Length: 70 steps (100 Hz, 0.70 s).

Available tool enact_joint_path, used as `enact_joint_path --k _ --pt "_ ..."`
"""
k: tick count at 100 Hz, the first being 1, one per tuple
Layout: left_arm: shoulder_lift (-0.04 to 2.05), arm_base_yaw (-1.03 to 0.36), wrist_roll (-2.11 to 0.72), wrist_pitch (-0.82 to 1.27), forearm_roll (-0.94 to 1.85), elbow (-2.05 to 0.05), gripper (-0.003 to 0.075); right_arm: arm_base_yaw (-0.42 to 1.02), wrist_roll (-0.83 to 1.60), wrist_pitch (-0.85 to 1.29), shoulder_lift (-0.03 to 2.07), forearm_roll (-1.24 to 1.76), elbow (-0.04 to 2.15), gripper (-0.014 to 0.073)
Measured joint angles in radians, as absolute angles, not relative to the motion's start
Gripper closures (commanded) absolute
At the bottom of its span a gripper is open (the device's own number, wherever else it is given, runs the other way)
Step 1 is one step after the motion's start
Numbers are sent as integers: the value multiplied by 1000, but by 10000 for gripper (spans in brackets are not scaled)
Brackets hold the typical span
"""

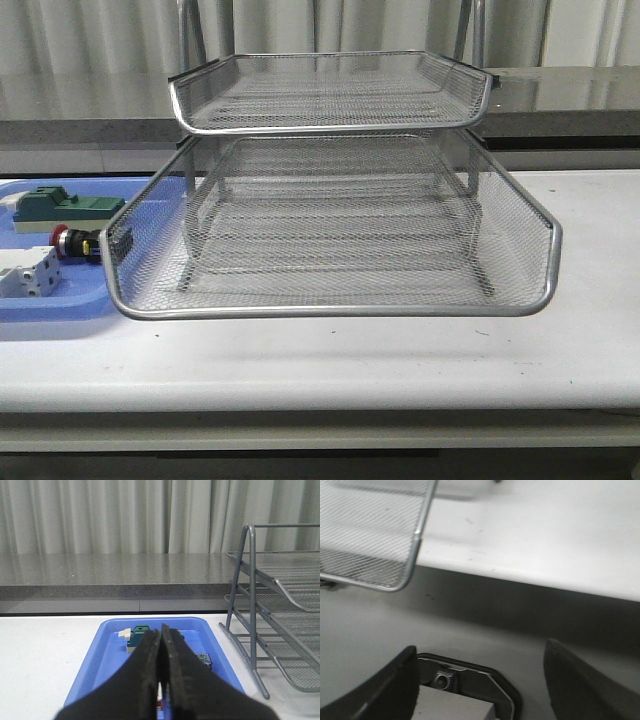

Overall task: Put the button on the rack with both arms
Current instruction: 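Release the tier and withdraw the right gripper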

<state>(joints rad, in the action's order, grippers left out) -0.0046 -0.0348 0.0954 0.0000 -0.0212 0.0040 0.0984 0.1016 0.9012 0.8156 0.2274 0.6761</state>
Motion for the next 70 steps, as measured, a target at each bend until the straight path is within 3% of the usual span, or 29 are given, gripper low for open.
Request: enact_joint_path --k 22,58,70 --pt "-5 -35 95 0 -21 4 741 98 -72 982 664 23 730 65" --pt "-5 -35 95 0 -21 4 741 98 -98 1027 521 -46 730 67" --pt "-5 -35 95 0 -21 4 741 98 -98 1027 518 -57 730 138"
